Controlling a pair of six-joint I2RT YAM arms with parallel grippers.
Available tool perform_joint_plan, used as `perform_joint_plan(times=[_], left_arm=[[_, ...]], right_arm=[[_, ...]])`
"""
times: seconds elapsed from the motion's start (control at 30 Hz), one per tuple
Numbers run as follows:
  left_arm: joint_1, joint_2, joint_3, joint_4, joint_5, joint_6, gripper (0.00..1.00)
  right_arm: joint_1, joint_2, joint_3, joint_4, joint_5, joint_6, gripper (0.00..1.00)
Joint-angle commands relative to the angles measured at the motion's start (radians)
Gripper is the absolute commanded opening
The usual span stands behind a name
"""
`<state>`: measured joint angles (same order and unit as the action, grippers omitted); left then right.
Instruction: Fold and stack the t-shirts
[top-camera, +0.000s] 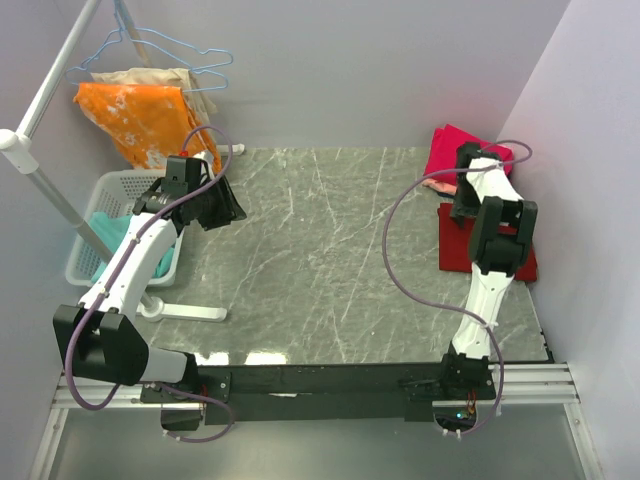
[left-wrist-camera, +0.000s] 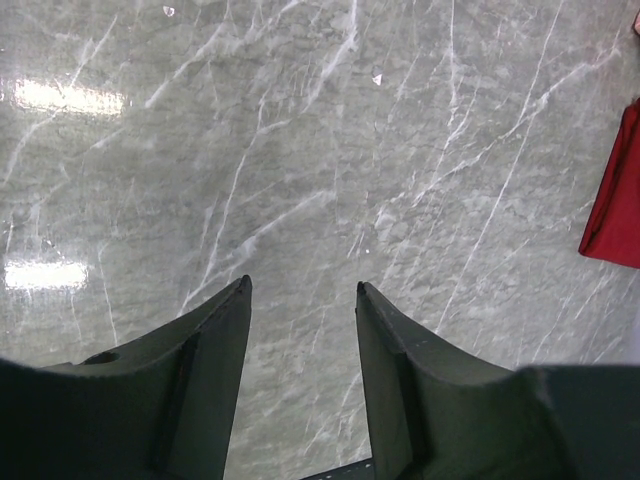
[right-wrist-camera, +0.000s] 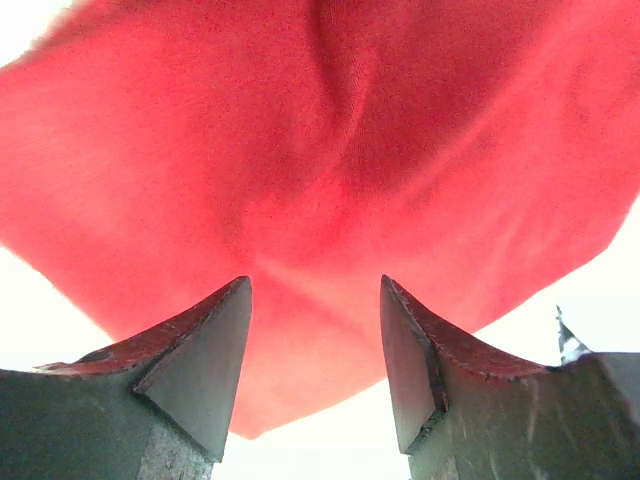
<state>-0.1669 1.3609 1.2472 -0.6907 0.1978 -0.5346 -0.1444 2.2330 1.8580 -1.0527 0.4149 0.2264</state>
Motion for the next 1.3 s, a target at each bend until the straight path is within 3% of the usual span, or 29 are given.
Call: perform_joint_plan(times=[0.0,0.23,0.33,0.37,0.6,0.8,1.27], left_arm=[[0.003,-0.028,-0.005,0.054,-0.003,0.018,0.54],[0.001,-0.066,-0.041,0.103,0.005,0.012,0.7],[0.001,-0.097,-0.064,0.134,0.0,0.007,0.87],[0.0,-0.109,-0.072,0.151,0.009,0.002,0.99],[-0.02,-0.117,-0.089,0.143,-0.018,0.001,0.99],[-0.059,-0.131,-0.118,0.161,-0.052,-0.005,0.99],[-0.157,-0.177,-0.233,0.27,-0.195,-0.08,0.99]], right_arm=[[0.025,-0.22,0.027,0.052,-0.047,0.011,0.61],[0.101,-0.415,0.093,0.023,-0.105,0.014,0.61],[0.201,-0.513,0.034,0.06,-0.123,0.022,0.61],[0.291,-0.568,-0.044,0.109,-0.155,0.031,0.62],[0.454,-0.791,-0.305,0.272,-0.347,0.119,0.63],[0.564,-0.877,-0.468,0.39,-0.384,0.177,0.62],[0.707,-0.914,-0.646,0.536,-0.22,0.297,0.61]])
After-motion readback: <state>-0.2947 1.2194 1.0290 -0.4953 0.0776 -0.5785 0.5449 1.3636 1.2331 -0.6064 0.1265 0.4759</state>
